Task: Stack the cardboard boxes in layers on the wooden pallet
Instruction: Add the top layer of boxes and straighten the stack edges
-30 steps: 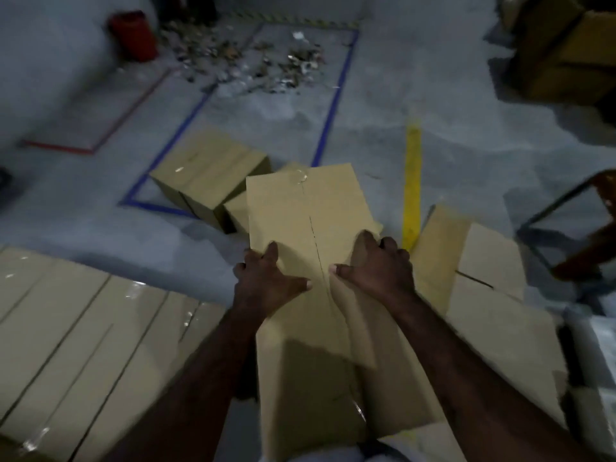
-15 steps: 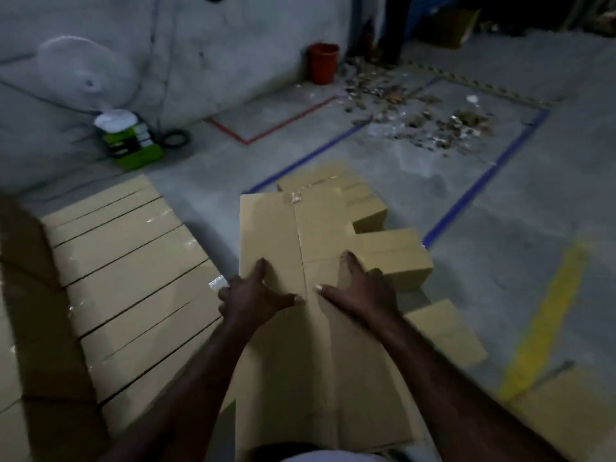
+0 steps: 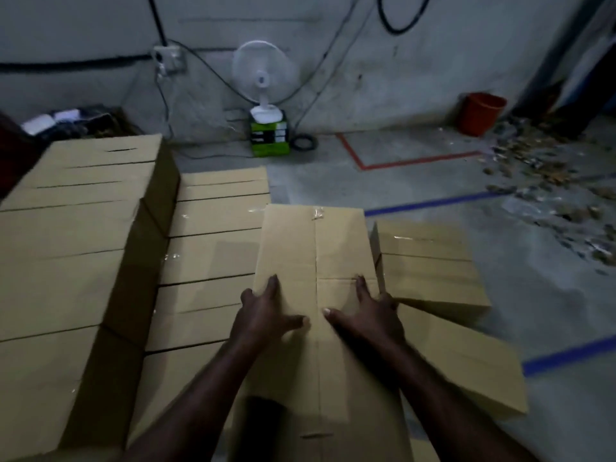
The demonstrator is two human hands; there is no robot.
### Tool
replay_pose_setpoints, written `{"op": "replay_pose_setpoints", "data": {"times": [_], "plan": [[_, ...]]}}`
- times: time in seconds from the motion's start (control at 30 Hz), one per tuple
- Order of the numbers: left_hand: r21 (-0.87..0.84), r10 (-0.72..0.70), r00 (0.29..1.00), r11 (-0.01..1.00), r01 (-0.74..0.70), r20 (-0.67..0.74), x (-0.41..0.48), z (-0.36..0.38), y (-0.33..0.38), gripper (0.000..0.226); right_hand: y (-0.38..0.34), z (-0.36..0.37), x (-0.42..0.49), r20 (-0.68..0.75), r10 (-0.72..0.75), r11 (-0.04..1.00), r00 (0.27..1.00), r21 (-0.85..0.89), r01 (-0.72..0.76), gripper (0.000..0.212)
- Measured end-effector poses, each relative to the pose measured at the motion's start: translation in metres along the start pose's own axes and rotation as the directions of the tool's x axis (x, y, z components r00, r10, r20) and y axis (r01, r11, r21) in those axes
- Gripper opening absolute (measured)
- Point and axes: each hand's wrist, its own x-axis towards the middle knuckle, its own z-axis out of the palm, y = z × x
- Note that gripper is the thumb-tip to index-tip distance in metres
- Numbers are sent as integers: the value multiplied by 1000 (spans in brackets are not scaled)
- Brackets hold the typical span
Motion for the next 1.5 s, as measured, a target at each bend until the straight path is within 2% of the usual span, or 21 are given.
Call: {"op": "replay_pose_setpoints", "data": {"times": [0.13,0.3,0.5,0.7,0.8,1.0,1.17,1.5], "plan": [[-94,-54,998,994,53,-9,28,-20,-11,119,-38,-5,34,48,-58,995,997,-78,62,112],[-181,-71,997,981,65,-24,61,-37,-5,120,-70,-23,70,7,-134,976,991,-171,133,108],[-186,-92,992,980,73,-91,112,-53,19,123,-98,-49,129,51,-206,962,977,-173,211,107],[-239,-230,961,952,190,-152,186,-58,45,123,-125,-59,228,146,-285,935,948,-175,308,112],[-261,-339,926,921,290,-167,232,-61,69,126,-144,-74,293,219,-351,890,910,-223,397,111],[-297,-466,863,867,400,-195,303,-72,138,128,-175,-130,400,332,-429,814,840,-260,519,108],[-330,-486,843,854,402,-231,361,-85,181,127,-195,-166,471,351,-487,775,800,-249,581,107],[-339,-471,814,869,361,-340,464,-116,243,118,-241,-217,579,268,-558,735,785,-279,618,106]]}}
